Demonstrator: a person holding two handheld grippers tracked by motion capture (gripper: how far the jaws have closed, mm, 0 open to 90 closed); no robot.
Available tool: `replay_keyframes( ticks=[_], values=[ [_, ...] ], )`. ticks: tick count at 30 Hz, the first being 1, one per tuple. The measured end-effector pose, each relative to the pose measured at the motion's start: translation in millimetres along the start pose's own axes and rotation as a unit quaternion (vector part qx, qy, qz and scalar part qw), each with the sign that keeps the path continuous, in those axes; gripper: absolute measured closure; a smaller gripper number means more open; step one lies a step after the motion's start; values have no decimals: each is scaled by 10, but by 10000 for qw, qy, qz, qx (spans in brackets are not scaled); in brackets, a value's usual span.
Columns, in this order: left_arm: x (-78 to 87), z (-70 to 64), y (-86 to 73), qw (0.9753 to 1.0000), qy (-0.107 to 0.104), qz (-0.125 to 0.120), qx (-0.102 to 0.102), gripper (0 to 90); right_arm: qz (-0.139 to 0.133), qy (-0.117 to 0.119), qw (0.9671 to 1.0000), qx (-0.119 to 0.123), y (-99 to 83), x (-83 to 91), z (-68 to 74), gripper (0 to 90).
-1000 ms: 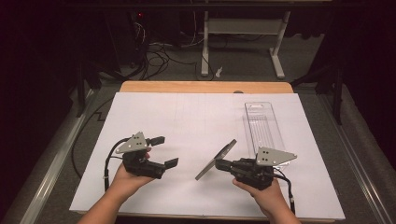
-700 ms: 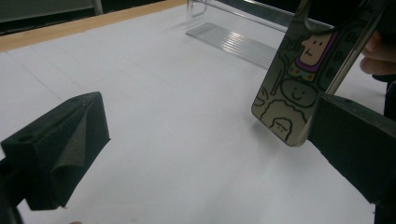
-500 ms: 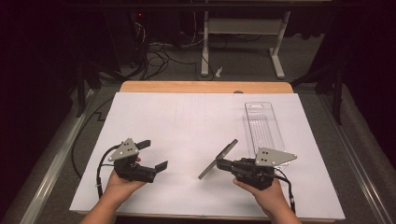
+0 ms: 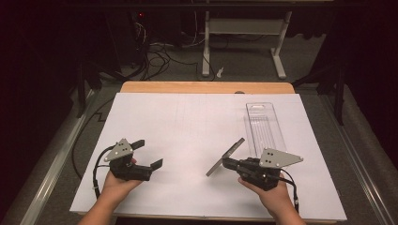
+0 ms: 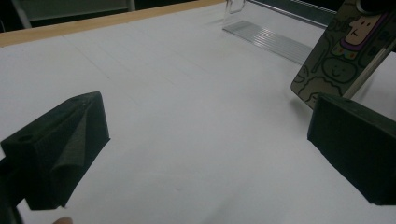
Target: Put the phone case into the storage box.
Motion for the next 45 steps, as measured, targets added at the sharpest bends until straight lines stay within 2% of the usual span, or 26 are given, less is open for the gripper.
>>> replay_keyframes(
  ticks=[5, 8, 17, 29, 45],
  values=[
    [25, 2, 5, 10000, -6, -29, -2, 2, 61, -176, 9998, 66, 0, 38, -47, 900],
    [26, 3, 8, 9999, -88, -55, 67, 2, 46, -264, 9995, 134, 11, 68, -76, 900],
    [22, 8, -2, 10000, -39, 13, -21, 4, 46, -465, 9985, 301, 35, 128, -124, 900],
    [26, 7, -5, 10000, -63, 32, -29, 7, -148, -696, 9966, 414, 127, 235, -177, 900],
    [17, -1, -10, 9999, -87, 43, -67, 9, -447, -866, 9936, 563, 338, 379, -164, 900]
  ],
)
Point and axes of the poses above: each handheld gripper's, and its own axes: x roughly backward along the jaws, y roughly out of its top, z roughly to its left, the point moved 8 cm from there along -x, roughly forward along the jaws, and after that the axes turned 8 degrees about -y, right-handed, at the moved point
